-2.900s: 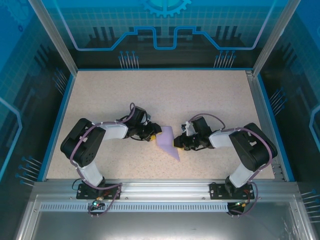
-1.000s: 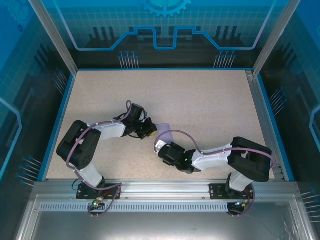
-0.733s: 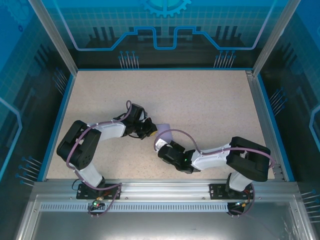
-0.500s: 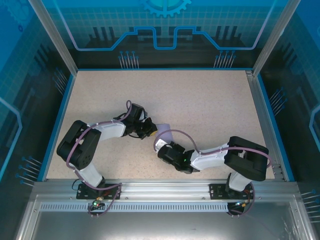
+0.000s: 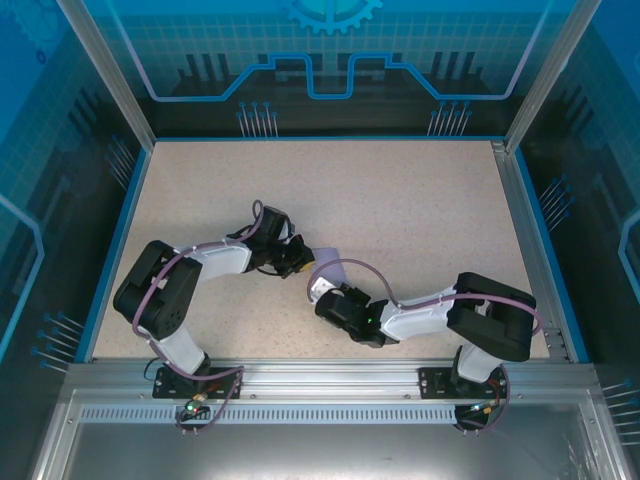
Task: Fold a paper plane with a square sheet of paper (pick it up from the middle)
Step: Perform the fifth fold on the wing at the bottom-center of the table.
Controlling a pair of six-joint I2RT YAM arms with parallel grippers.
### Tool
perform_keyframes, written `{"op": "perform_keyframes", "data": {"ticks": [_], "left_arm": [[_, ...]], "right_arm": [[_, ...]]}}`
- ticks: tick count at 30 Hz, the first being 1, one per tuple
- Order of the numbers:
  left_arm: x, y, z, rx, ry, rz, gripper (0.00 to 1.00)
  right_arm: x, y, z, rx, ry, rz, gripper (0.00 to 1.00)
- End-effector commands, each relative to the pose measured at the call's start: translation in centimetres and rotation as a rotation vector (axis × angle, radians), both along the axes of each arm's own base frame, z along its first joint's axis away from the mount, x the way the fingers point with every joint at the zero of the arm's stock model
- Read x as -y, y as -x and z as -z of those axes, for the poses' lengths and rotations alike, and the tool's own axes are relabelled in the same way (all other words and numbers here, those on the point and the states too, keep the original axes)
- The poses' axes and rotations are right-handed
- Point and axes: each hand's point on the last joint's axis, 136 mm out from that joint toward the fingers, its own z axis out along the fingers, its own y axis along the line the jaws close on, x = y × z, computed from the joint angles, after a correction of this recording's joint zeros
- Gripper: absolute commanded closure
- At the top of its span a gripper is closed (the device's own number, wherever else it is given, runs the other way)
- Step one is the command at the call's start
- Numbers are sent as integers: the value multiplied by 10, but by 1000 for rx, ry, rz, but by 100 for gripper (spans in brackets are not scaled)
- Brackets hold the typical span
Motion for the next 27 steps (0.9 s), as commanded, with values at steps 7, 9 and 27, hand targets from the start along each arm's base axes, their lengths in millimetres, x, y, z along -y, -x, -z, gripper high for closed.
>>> {"op": "perform_keyframes", "data": {"ticks": [7,9,27], "left_arm": [[0,-4,-13,23,13,7,93],[-1,-4,-13,24,12,4,93],[-44,4,-22,31,-150,-110,29]], "right_arm": [[-5,-3,-3,33,-10,14,79],[-6,-4,-4,32,-19,14,84],[-24,-12,-7,-152,-306,-80,97]]}}
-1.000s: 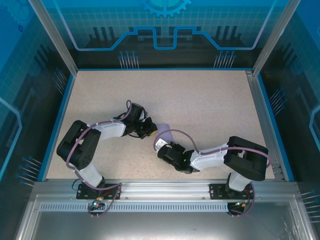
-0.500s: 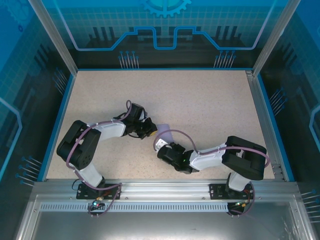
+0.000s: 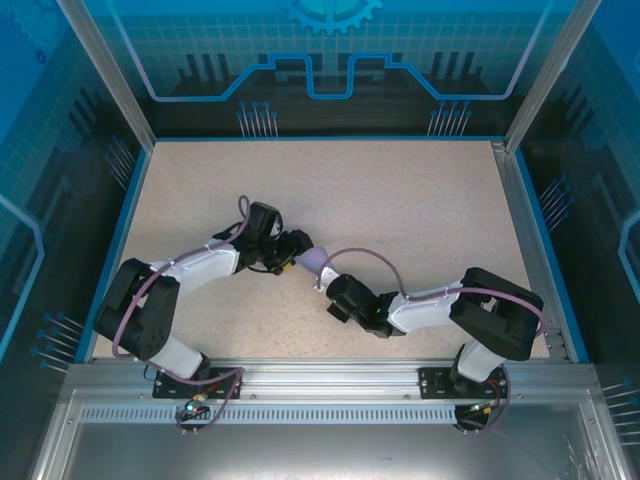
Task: Fold a paper plane with a square sheet of paper (pick it up from the middle)
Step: Perform the fifth fold on the wing at the bottom-center of the table.
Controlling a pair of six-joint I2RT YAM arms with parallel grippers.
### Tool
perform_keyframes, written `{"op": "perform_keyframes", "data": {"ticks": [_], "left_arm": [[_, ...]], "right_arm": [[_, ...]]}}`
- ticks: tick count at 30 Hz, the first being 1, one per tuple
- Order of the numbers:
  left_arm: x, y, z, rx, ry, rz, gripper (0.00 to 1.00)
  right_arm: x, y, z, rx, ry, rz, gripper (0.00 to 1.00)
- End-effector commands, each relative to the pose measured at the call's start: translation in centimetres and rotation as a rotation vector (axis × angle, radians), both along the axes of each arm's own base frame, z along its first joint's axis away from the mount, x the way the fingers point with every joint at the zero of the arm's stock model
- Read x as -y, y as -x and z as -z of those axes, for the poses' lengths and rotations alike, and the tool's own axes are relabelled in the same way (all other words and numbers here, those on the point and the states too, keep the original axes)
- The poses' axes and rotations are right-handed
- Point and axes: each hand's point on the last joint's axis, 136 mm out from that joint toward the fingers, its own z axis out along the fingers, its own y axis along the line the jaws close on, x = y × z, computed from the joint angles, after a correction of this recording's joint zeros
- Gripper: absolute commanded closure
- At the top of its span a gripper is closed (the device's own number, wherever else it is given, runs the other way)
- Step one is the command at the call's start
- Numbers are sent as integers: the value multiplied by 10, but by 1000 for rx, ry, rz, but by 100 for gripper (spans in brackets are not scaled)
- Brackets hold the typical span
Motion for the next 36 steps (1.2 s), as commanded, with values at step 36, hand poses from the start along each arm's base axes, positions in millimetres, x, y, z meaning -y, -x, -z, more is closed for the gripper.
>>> {"op": "perform_keyframes", "data": {"ticks": [36], "left_arm": [[-20,13,15,-71,-70,-44,33]], "right_arm": [[-19,3,8,-515,-482,-7,95]]}}
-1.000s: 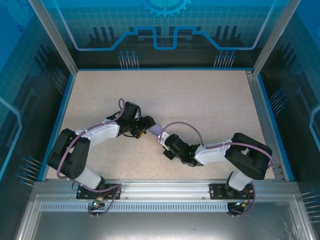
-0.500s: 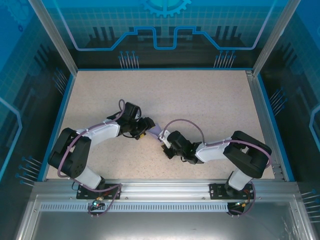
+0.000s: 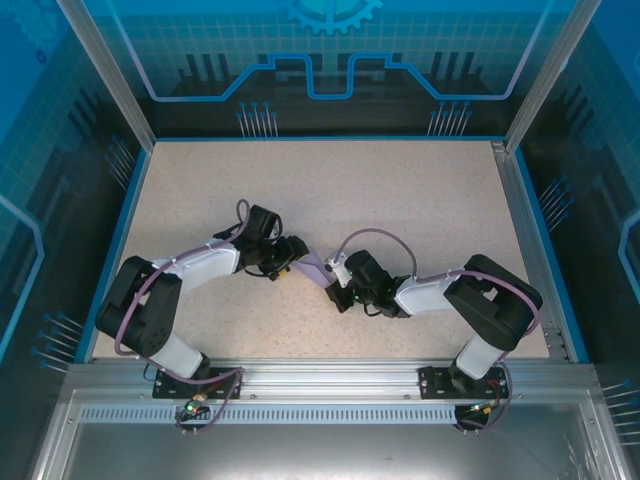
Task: Fold a paper plane with a square sheet of paper (pick it up from the middle)
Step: Perform the fifth fold on the wing at the bottom-center of the table.
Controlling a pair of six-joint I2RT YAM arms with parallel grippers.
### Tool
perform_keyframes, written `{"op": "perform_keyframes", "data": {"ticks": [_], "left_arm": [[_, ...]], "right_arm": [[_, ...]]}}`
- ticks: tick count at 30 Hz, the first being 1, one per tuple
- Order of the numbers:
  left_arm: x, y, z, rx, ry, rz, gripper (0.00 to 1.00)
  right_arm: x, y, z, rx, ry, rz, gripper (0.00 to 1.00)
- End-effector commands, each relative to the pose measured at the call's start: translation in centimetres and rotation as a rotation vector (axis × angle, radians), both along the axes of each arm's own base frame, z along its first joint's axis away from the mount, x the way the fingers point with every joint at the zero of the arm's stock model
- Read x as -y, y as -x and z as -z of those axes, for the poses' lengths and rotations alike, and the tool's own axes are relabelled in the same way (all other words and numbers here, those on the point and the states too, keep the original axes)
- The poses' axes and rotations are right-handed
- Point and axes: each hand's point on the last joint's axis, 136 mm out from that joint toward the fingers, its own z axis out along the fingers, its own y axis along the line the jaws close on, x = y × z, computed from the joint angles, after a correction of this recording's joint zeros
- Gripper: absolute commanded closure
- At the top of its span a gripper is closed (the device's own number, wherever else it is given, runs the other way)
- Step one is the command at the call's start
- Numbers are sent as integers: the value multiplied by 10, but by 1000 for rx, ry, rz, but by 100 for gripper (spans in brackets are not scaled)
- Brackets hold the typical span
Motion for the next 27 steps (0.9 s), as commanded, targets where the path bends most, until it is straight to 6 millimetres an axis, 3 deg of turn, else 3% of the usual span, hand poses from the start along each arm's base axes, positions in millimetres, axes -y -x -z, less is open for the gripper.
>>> {"op": "perform_keyframes", "data": {"ticks": [1,14,27], "left_arm": [[-10,3,-4,14,-17,-22,33],[-15,6,-8,39,-24,-28,37],[-12,12,-5,46,9,-11,47]], "right_arm": [[-5,10,0,-139,-105,-26,95],[-11,5,-6,-404,-230,-29,94],[-10,7,14,-556,-249,42,93]]}}
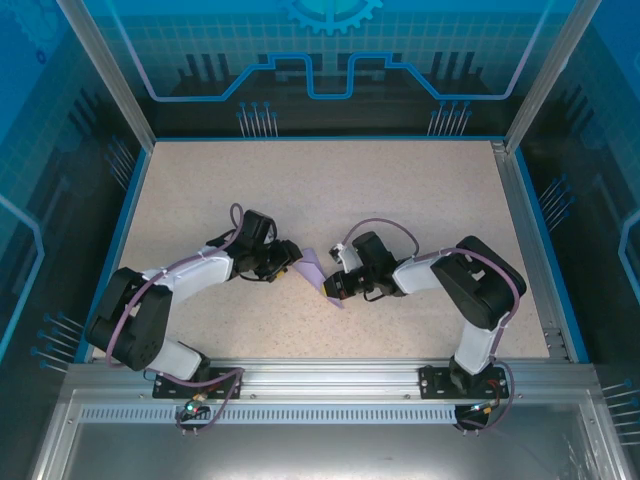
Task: Fold a paper plane with a square sheet of paper (pick it up from the middle)
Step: Perform the fifth fold on the wing at the bottom-center of the table.
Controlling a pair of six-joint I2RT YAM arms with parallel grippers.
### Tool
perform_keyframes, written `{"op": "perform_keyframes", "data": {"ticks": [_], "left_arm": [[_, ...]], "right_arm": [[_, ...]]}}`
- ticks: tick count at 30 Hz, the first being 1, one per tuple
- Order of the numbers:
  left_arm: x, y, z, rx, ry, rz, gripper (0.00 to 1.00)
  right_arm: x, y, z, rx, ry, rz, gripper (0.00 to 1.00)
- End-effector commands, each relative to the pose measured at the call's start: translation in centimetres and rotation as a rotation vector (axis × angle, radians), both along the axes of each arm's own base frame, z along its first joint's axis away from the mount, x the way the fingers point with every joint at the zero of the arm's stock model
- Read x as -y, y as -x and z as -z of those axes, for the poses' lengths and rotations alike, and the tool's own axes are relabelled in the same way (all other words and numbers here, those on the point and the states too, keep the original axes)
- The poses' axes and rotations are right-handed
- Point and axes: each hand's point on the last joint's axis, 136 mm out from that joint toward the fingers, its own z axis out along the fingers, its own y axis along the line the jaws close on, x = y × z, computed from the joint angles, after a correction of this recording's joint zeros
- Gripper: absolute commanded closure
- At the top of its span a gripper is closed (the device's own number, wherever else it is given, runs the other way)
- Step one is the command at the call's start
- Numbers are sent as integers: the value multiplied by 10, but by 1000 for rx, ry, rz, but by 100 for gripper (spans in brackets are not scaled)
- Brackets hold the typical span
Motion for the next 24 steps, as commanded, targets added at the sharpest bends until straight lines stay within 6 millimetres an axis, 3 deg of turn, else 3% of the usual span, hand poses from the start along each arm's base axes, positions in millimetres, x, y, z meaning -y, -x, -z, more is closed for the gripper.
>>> {"op": "perform_keyframes", "data": {"ticks": [1,15,24], "left_arm": [[-1,2,-3,18,21,9,48],[16,3,2,45,133,45,60],[46,1,-2,69,212,117,63]], "right_arm": [[4,4,12,-107,-3,33,93],[21,11,35,-229,100,97,91],[26,12,43,-250,131,132,92]]}}
